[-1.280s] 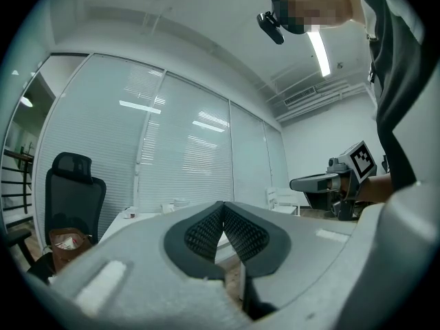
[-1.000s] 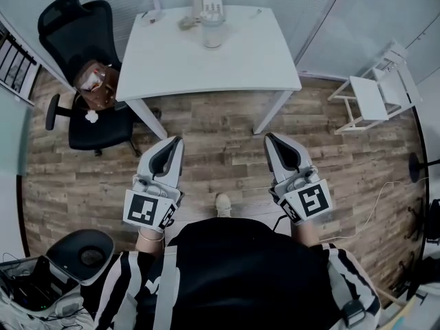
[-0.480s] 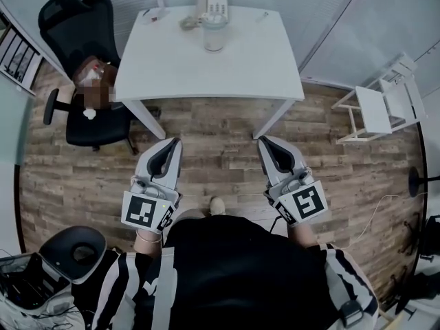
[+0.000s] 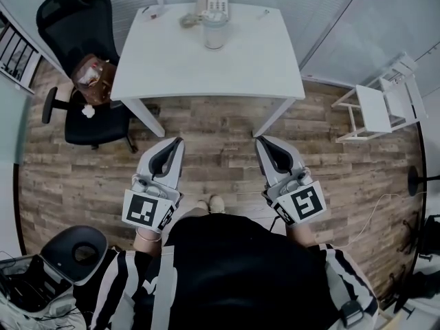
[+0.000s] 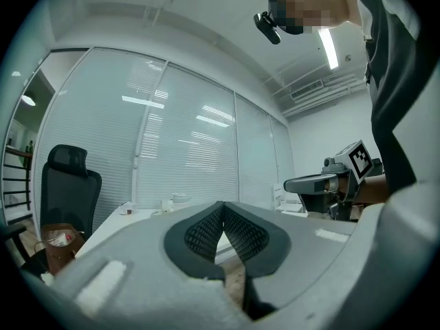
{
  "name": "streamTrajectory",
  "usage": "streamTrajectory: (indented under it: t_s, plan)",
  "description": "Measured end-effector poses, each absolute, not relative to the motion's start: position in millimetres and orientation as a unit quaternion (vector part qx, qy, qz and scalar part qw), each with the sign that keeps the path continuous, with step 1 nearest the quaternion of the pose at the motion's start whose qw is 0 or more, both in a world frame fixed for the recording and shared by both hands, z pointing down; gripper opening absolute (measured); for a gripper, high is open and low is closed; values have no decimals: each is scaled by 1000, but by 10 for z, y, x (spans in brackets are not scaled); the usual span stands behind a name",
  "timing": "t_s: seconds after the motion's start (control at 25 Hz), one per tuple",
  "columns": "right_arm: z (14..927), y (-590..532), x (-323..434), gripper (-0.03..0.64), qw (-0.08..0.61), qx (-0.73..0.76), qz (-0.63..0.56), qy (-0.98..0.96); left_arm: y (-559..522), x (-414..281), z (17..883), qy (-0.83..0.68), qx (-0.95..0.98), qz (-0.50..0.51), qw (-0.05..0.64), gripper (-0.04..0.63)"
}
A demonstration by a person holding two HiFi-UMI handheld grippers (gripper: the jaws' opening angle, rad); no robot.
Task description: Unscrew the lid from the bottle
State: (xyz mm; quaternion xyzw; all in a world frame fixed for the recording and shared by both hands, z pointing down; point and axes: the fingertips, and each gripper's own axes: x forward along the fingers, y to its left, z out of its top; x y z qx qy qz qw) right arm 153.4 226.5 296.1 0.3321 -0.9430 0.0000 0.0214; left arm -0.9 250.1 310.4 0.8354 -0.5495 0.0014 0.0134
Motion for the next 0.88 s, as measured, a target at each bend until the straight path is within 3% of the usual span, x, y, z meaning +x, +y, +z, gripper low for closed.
streamTrajectory:
  t_s: [0.88]
  plan:
    - [3039,2281,1438,1,15,306,7,-952,2559,-71,3103,-569,823,3,11,0]
